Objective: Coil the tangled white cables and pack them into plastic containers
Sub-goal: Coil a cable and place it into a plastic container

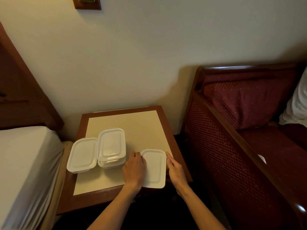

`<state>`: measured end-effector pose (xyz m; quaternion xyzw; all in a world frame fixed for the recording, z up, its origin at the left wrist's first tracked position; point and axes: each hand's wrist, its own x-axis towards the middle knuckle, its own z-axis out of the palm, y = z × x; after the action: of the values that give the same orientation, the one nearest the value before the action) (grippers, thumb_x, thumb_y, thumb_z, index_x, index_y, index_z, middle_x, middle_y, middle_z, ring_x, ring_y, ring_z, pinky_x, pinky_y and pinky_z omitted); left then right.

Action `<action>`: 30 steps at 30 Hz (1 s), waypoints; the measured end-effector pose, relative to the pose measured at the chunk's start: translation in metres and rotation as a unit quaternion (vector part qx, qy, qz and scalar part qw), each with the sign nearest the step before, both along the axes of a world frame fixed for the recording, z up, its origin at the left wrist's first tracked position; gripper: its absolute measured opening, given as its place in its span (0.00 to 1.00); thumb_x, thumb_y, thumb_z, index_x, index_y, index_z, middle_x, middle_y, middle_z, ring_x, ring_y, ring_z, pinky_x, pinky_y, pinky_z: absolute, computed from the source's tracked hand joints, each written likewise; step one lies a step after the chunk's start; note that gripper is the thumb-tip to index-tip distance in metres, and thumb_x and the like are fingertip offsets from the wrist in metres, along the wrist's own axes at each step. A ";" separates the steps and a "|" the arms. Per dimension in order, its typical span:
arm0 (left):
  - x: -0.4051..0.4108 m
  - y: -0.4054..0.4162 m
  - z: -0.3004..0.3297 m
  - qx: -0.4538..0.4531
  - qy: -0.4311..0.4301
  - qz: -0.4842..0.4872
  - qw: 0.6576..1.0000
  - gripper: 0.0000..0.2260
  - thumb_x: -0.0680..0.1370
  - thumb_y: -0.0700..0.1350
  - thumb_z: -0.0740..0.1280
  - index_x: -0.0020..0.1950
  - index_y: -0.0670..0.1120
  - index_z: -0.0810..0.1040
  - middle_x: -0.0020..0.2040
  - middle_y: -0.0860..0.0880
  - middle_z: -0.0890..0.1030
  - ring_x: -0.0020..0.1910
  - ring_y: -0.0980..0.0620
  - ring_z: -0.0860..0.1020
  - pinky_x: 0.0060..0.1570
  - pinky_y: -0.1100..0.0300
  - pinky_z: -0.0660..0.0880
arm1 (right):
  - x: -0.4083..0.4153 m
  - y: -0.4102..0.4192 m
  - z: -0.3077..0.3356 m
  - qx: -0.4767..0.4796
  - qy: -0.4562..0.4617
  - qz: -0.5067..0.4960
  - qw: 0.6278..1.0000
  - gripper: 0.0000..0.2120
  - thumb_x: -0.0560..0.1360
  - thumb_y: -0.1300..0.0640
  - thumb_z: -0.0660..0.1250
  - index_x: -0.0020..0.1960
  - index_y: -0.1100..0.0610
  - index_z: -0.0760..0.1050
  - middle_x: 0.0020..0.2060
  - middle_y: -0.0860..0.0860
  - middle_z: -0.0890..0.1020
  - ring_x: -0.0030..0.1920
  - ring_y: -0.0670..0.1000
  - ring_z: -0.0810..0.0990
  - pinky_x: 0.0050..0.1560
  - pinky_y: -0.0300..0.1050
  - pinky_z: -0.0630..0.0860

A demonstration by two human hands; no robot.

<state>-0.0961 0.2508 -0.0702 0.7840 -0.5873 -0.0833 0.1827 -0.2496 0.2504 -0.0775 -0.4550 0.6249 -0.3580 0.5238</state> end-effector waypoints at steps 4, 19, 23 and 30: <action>0.000 -0.002 -0.003 -0.004 0.001 -0.012 1.000 0.13 0.83 0.46 0.54 0.55 0.43 0.76 0.53 0.45 0.74 0.47 0.42 0.79 0.40 0.54 0.68 | 0.005 -0.004 -0.005 -0.012 0.137 0.042 0.990 0.19 0.80 0.44 0.59 0.68 0.49 0.73 0.52 0.48 0.77 0.55 0.49 0.74 0.56 0.43 0.70; 0.005 -0.007 -0.041 -0.063 0.199 0.053 0.977 0.12 0.81 0.49 0.59 0.53 0.46 0.79 0.46 0.45 0.83 0.45 0.42 0.80 0.43 0.53 0.74 | 0.030 -0.006 -0.016 -0.088 0.372 0.010 0.924 0.13 0.83 0.52 0.52 0.63 0.56 0.67 0.51 0.57 0.81 0.52 0.58 0.81 0.49 0.54 0.78; 0.005 -0.009 -0.047 -0.072 0.210 0.067 0.973 0.11 0.81 0.49 0.59 0.48 0.46 0.79 0.42 0.46 0.82 0.41 0.43 0.79 0.39 0.54 0.71 | 0.030 -0.008 -0.023 -0.106 0.353 -0.006 0.930 0.14 0.83 0.52 0.53 0.62 0.57 0.70 0.49 0.58 0.82 0.50 0.60 0.81 0.48 0.54 0.77; 0.001 -0.004 -0.033 -0.026 0.263 0.068 0.962 0.14 0.82 0.51 0.57 0.54 0.46 0.80 0.48 0.45 0.83 0.46 0.44 0.80 0.42 0.58 0.69 | 0.025 -0.009 -0.018 -0.112 0.339 0.013 0.934 0.14 0.83 0.52 0.53 0.63 0.56 0.71 0.48 0.56 0.82 0.49 0.56 0.81 0.48 0.50 0.78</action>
<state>-0.0949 0.2472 -0.1035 0.7672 -0.4661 -0.2589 0.3566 -0.2241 0.2415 -0.0953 -0.6130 0.7153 -0.2435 0.2309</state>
